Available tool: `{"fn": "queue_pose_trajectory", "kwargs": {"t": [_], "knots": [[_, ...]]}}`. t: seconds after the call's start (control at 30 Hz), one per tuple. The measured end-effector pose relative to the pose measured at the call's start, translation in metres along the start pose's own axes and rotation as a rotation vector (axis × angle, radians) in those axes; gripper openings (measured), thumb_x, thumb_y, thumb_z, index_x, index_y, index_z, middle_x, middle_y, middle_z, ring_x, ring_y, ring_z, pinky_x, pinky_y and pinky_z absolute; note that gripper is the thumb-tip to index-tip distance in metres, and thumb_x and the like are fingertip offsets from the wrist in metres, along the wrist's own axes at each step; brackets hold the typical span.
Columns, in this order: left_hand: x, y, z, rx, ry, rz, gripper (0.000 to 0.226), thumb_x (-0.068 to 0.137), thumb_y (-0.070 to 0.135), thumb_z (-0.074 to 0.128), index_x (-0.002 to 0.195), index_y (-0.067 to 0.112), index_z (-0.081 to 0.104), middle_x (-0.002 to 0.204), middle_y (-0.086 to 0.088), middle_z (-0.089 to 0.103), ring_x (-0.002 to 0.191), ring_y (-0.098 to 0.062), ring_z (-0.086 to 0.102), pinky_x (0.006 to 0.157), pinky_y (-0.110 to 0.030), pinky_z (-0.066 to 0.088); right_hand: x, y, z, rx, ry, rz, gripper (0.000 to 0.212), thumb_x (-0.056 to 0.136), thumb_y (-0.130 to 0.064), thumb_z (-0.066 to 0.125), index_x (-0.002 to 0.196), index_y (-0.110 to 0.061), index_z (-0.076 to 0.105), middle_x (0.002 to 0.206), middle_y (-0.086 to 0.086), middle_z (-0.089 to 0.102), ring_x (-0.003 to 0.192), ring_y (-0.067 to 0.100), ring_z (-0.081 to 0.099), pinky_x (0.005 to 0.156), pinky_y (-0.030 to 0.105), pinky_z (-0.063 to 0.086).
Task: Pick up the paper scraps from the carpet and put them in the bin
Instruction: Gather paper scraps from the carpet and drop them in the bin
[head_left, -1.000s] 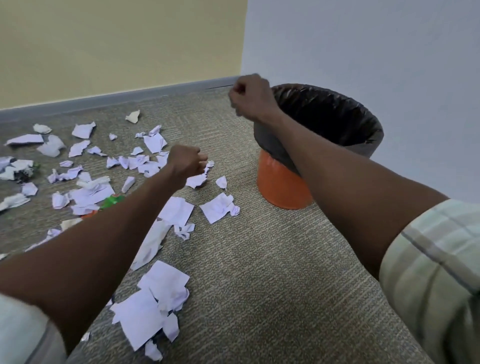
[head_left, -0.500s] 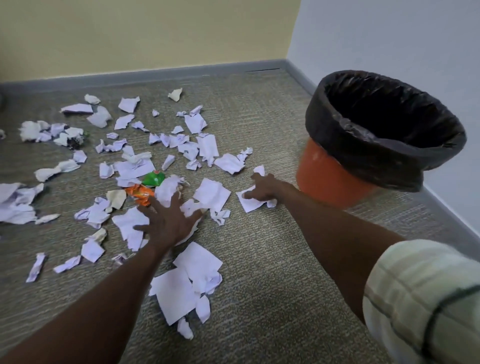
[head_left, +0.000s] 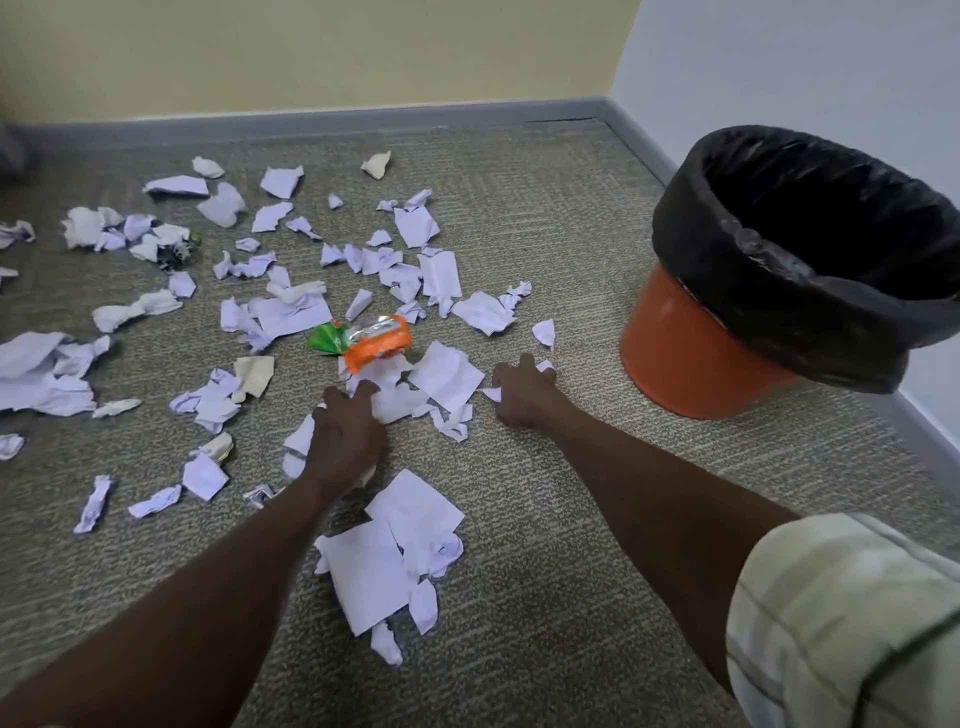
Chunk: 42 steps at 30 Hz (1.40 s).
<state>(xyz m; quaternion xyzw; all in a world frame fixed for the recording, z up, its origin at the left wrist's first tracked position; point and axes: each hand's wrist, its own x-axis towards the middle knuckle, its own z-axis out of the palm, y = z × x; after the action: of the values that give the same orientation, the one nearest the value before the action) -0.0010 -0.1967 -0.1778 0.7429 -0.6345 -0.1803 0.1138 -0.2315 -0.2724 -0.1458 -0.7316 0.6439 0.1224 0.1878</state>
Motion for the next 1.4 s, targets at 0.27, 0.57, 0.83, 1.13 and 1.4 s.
{"fn": "queue_pose_trajectory", "kwargs": {"t": [0.27, 0.57, 0.83, 1.13, 1.4], "knots": [[-0.008, -0.001, -0.004, -0.165, 0.058, 0.029, 0.036, 0.076, 0.027, 0.046, 0.099, 0.006, 0.064, 0.081, -0.024, 0.063, 0.080, -0.039, 0.058, 0.065, -0.038, 0.038, -0.004, -0.017, -0.004, 0.153, -0.039, 0.000, 0.033, 0.089, -0.032, 0.056, 0.103, -0.003, 0.063, 0.111, 0.022, 0.066, 0.103, 0.036, 0.063, 0.077, 0.031, 0.049], [-0.005, 0.009, -0.032, -0.229, 0.146, -0.108, 0.026, 0.089, 0.016, 0.041, 0.074, 0.004, 0.058, 0.079, -0.021, 0.065, 0.079, -0.037, 0.060, 0.066, -0.033, 0.037, -0.014, -0.038, -0.020, 0.746, -0.324, 0.152, 0.014, 0.080, 0.010, 0.061, 0.075, -0.001, 0.054, 0.093, 0.021, 0.055, 0.070, 0.030, 0.064, 0.085, 0.046, 0.057], [0.000, 0.025, -0.063, -0.296, 0.133, -0.135, 0.036, 0.091, 0.019, 0.038, 0.077, -0.004, 0.062, 0.093, -0.034, 0.065, 0.091, -0.046, 0.060, 0.072, -0.036, 0.037, -0.023, -0.049, -0.057, 0.926, -0.508, 0.131, 0.029, 0.086, 0.005, 0.063, 0.113, 0.007, 0.054, 0.143, 0.021, 0.034, 0.107, 0.037, 0.060, 0.091, 0.040, 0.057], [0.004, 0.080, -0.099, -0.576, 0.253, -0.122, 0.033, 0.088, 0.022, 0.039, 0.075, 0.001, 0.060, 0.088, -0.026, 0.065, 0.083, -0.034, 0.056, 0.061, -0.037, 0.033, -0.034, -0.066, -0.100, 1.463, -0.485, 0.056, 0.018, 0.093, -0.010, 0.061, 0.110, -0.004, 0.058, 0.143, 0.021, 0.042, 0.106, 0.032, 0.061, 0.067, 0.038, 0.063], [0.023, 0.146, -0.146, -0.744, 0.393, -0.015, 0.020, 0.094, 0.027, 0.056, 0.091, 0.010, 0.067, 0.094, -0.015, 0.070, 0.084, -0.029, 0.065, 0.058, -0.030, 0.041, -0.052, -0.063, -0.165, 1.658, -0.453, -0.138, 0.048, 0.082, -0.045, 0.071, 0.111, -0.009, 0.058, 0.099, 0.010, 0.064, 0.092, 0.021, 0.063, 0.074, 0.032, 0.060]]}}
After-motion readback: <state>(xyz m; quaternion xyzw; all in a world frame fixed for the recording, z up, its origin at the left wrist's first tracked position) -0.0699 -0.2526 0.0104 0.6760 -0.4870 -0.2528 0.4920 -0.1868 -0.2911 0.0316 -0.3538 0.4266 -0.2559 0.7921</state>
